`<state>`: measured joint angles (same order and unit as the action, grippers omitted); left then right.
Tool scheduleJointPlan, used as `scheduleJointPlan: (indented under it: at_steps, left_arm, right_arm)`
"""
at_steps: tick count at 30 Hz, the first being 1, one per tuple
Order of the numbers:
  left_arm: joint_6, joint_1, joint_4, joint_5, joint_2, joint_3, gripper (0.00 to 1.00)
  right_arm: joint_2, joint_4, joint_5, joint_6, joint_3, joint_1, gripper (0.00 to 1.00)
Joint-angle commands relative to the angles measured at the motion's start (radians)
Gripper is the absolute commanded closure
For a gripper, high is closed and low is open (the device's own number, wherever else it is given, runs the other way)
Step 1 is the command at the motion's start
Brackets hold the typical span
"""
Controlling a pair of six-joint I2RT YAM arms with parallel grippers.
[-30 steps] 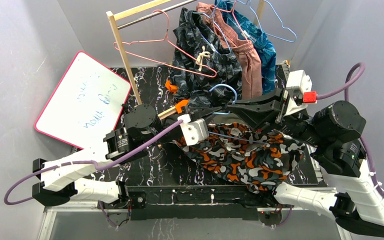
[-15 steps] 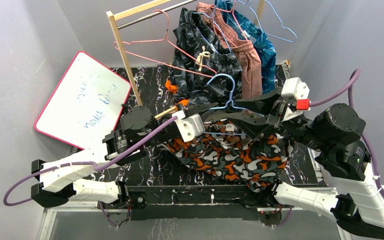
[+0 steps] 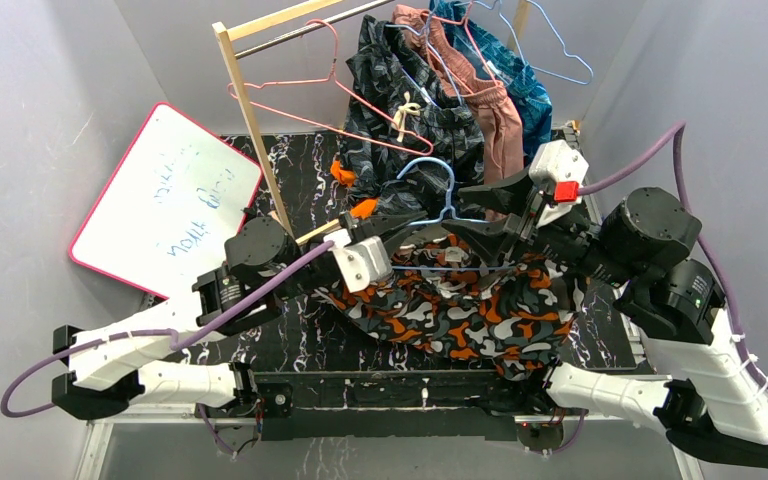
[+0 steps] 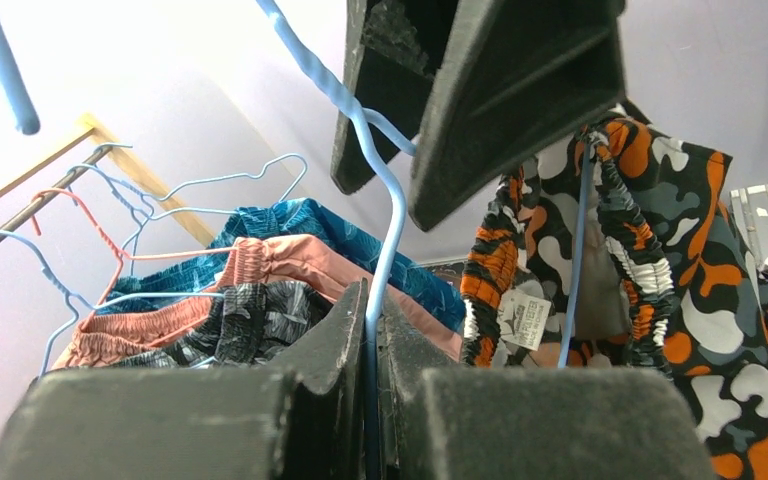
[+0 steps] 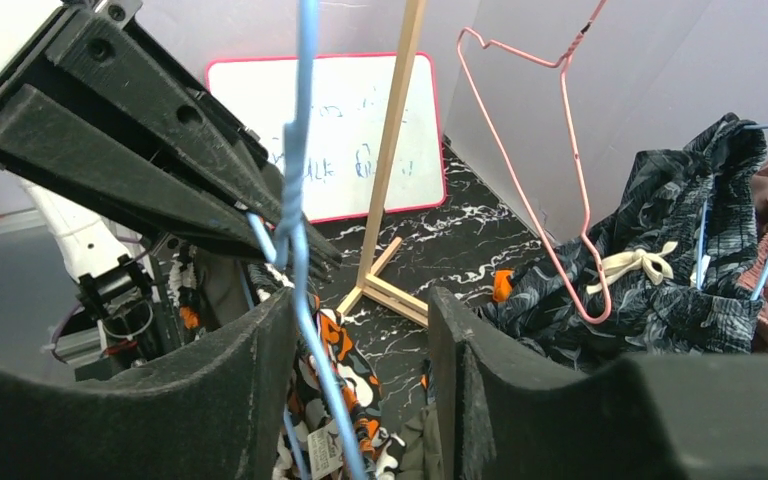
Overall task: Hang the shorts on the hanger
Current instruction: Hang the shorts on the hanger.
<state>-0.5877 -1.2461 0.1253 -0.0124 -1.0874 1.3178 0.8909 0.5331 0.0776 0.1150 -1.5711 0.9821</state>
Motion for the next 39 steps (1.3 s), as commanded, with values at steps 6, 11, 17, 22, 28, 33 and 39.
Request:
scheduleJointPlan:
  at_steps: [6,11,17,22,28,33,39]
  left_arm:
    - [-0.003,0.001,0.092,-0.041,0.093,-0.026,1.00]
    - [-0.004,0.000,0.090,-0.041,0.097,-0.026,1.00]
    - [-0.009,0.000,0.071,-0.002,0.114,-0.033,0.98]
    - [-0.005,0.001,0.026,0.055,0.157,-0.068,0.02]
    - [-0.014,0.001,-0.025,0.151,0.250,-0.064,0.02]
    - [0.011,0.001,-0.084,0.167,0.371,-0.034,0.02]
    - [0.014,0.000,-0.102,0.278,0.529,-0.078,0.02]
  right_arm:
    - [0.086,0.093,0.129,0.000,-0.137,0.000,0.59]
    - [0.122,0.103,0.174,-0.017,-0.161,0.000,0.96]
    - [0.098,0.012,0.156,-0.048,-0.134,-0.001,1.00]
    - [0.056,-0.113,0.026,-0.070,-0.094,-0.001,1.00]
    - [0.095,-0.125,-0.104,-0.060,-0.154,-0.001,1.00]
    - [0.132,-0.075,-0.166,-0.038,-0.239,-0.002,1.00]
    - [0.189,0.058,-0.251,0.015,-0.439,0.000,1.00]
